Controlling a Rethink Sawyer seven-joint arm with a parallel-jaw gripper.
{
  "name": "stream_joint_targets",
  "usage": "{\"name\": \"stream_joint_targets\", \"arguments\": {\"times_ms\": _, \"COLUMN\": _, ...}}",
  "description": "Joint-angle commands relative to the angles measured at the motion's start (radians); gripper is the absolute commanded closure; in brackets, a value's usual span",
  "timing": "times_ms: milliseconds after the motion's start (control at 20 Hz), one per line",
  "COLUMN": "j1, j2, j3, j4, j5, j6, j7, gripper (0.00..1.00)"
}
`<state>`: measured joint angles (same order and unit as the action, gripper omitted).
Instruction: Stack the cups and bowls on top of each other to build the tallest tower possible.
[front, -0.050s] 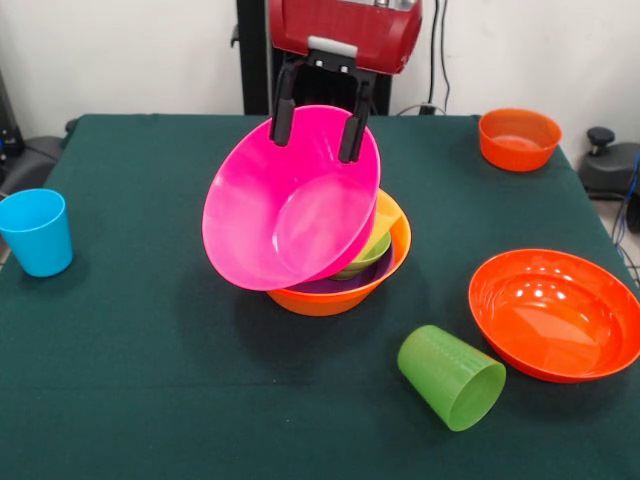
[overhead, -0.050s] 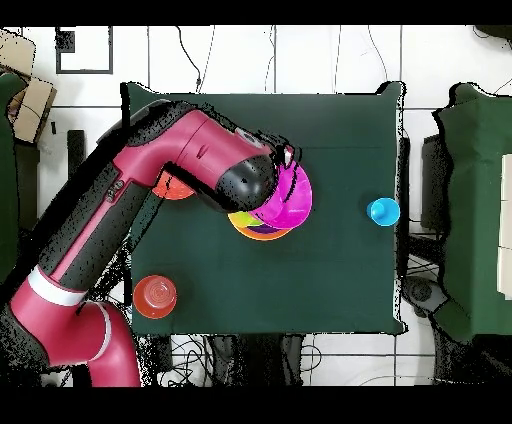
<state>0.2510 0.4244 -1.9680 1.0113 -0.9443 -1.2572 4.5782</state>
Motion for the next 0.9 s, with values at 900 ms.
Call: {"name": "stream_joint_targets", "arguments": {"times_ms": 900, "j1": -0.011, "j2": 0.082, "j3": 0.044, "j4": -0.151, "j5": 0.055, "j6": -0.067, "j7": 0.186, "gripper": 0.0}}
